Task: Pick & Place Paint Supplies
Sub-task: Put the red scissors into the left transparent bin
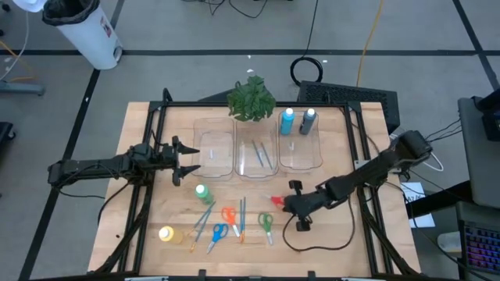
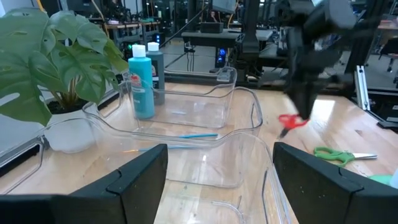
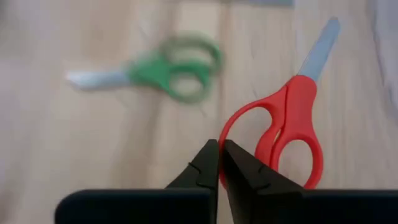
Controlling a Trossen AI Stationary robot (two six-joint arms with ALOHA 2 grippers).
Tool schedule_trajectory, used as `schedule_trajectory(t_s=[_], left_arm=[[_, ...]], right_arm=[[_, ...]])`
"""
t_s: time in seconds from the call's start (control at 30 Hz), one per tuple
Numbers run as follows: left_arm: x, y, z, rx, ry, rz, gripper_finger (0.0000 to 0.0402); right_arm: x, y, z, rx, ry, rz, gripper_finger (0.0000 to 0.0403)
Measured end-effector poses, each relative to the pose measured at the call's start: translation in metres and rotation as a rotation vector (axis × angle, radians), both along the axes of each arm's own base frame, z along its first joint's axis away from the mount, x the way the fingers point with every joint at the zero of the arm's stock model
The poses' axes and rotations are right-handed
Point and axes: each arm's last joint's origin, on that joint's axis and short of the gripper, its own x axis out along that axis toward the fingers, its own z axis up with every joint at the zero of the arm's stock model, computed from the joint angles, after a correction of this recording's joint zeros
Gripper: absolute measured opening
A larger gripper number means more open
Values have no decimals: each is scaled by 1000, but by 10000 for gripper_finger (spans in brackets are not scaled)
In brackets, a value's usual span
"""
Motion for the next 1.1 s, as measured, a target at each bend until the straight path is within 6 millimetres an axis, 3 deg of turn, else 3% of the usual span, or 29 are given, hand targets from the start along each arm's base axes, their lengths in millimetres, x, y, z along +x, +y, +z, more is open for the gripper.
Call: schedule_trajectory(t_s=[0.27, 0.57, 0.7, 0.9, 1.1], left_arm=[[0, 0, 0, 0, 1, 0, 294], [0, 0, 0, 0, 2, 0, 294], [0, 0, 0, 0, 2, 0, 294], [0, 0, 0, -1, 2, 0, 294], [0, 0, 0, 0, 2, 0, 294]], right_arm=[[-12, 7, 34, 14, -142, 37, 1], [-18, 6, 50, -40, -226, 43, 1], [-11, 3, 58, -63, -332, 85, 0], [-5, -17, 57, -7, -475, 238, 0], [-11, -52, 63, 0, -585, 228, 0]])
